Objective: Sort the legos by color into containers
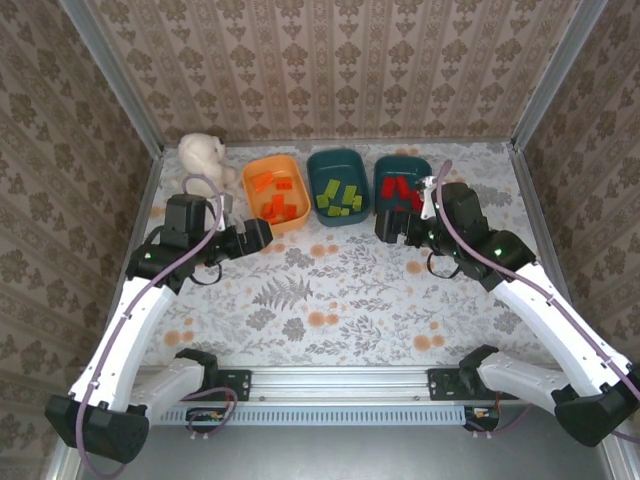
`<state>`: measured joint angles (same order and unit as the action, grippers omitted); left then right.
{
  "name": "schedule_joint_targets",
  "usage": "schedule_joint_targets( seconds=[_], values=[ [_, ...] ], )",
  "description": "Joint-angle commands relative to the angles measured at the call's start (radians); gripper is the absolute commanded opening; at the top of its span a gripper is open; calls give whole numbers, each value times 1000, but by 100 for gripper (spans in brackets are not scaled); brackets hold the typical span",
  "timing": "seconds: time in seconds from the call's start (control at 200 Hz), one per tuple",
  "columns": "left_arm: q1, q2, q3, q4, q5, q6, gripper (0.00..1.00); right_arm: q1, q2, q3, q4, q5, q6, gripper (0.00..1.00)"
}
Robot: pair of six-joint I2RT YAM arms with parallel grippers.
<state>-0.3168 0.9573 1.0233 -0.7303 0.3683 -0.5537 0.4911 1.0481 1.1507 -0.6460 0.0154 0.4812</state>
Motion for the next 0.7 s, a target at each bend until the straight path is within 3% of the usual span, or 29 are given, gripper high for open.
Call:
schedule_joint_targets(
  seconds=[0.0,0.115,0.195,0.29,0.4,0.46,0.51,0.695],
  values=[
    [10,-32,1,20,-67,7,100,-15,33,80,-109,201,20,100],
    [15,-9,55,-81,-570,-36,100,-96,76,83,-49,408,6,100],
    [97,-14,-2,-9,-731,5,100,-153,37,-53,181,542,-59,100],
    [222,-30,-170,234,-757,135,100,-212,23,-239,444,690,-127,100],
    [266,10,-348,506,-826,273,100,-238,93,-402,649,832,-309,100],
    [276,94,-396,601,-796,383,100,-272,142,-431,645,799,-330,100],
    [298,164,-417,661,-703,436,100,-296,172,-466,680,746,-364,100],
    [338,388,-427,939,-597,424,100,-346,277,-619,989,590,-430,100]
  ],
)
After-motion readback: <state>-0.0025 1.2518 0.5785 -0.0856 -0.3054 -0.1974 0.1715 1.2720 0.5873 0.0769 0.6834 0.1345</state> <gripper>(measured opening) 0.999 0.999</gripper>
